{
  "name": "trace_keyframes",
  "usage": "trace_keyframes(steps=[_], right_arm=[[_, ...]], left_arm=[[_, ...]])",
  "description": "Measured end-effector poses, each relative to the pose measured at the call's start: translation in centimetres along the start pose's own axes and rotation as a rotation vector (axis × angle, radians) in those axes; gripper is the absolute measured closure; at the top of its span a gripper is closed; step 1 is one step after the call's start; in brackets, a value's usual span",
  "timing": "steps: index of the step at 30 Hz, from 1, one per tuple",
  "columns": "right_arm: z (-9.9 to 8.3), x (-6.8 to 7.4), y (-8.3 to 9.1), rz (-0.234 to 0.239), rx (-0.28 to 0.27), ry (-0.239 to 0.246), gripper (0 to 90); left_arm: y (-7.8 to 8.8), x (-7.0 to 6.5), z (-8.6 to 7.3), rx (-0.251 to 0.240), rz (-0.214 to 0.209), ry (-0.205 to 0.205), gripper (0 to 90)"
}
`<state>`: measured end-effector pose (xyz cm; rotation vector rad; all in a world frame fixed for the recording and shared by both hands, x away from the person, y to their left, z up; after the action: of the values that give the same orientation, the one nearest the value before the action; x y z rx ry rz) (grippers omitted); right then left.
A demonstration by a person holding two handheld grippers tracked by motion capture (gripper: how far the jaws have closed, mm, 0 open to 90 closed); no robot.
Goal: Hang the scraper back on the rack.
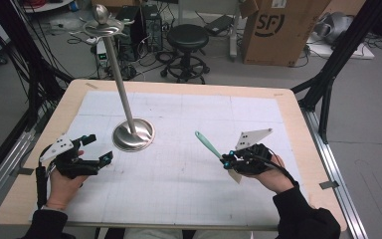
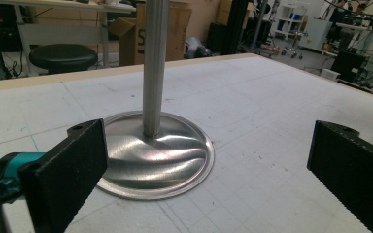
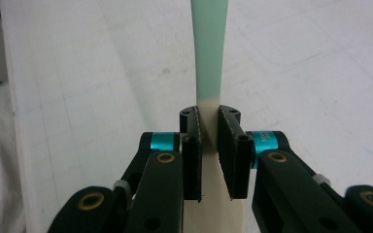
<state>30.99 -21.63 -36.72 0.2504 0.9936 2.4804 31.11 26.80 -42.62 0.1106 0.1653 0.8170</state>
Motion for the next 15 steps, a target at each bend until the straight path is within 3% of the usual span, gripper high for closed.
trace_keyframes(steps=[9,15], right_arm=[[1.6,-0.6,0.1,0.020,-0.189,-0.066,80.6],[3.1,-1.0,-0.1,0.004,-0.292,-0.113,80.6]], left_arm=[[0.0,0.0,0.0,-0.004,-0.001,0.002,1.7],[-0.1,0.0,0.0,-0.002,-0.002,-0.002,1.7]])
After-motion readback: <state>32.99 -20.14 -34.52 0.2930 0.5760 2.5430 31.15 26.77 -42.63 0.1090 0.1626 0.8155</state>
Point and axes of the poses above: each handheld gripper's, and its own axes: y roughly backward along the jaws, z roughly out of its top, x roughly to its left, the point moved 2 cm from there along -y, roughly forward along the jaws, and after that the axes turned 2 degrees about -y, right-handed, at the moved point
